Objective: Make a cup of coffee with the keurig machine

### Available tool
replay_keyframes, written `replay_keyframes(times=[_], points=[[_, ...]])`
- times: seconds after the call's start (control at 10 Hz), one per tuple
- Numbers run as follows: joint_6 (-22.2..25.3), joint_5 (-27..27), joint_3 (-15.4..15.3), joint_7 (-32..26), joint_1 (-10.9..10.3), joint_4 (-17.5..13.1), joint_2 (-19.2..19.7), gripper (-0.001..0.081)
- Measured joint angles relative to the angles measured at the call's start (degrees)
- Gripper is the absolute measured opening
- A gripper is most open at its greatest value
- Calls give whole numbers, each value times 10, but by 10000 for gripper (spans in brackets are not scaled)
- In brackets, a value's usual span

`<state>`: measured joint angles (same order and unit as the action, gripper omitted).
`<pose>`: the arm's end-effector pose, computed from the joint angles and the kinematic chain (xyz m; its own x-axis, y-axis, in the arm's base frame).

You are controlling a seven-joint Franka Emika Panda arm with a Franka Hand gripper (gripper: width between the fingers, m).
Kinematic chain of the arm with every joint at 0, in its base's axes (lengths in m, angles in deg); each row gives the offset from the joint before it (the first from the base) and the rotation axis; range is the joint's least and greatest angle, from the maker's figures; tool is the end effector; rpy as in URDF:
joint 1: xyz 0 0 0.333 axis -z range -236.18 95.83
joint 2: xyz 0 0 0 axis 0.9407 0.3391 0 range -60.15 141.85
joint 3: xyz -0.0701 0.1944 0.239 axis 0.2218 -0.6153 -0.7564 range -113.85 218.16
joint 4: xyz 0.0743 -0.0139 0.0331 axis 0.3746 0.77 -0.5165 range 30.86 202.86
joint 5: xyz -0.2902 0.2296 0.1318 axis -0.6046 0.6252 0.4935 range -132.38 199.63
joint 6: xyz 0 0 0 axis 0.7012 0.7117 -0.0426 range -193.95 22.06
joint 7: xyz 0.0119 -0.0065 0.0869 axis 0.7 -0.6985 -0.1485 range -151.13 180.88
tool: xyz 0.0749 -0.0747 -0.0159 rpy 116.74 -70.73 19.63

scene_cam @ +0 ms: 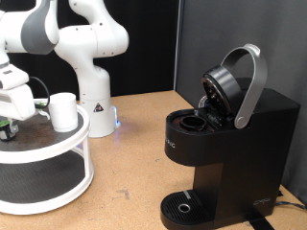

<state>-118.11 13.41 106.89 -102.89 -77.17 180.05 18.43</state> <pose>0.2873 -0.2854 0.3124 0.0429 0.9978 0.0514 0.9961 -0.0467 0.0749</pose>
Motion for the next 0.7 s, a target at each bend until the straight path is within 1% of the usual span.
replay_keyframes(times=[0.1,0.3,0.4,0.5,0.7], points=[[0,1,1,-1,0,-1,0,451],[2,5,2,-2,0,-2,0,451],[10,11,2,-5,-1,-6,-1,451],[28,19,1,-12,-3,-13,-5,451],[83,36,-1,-26,-6,-33,-24,451]])
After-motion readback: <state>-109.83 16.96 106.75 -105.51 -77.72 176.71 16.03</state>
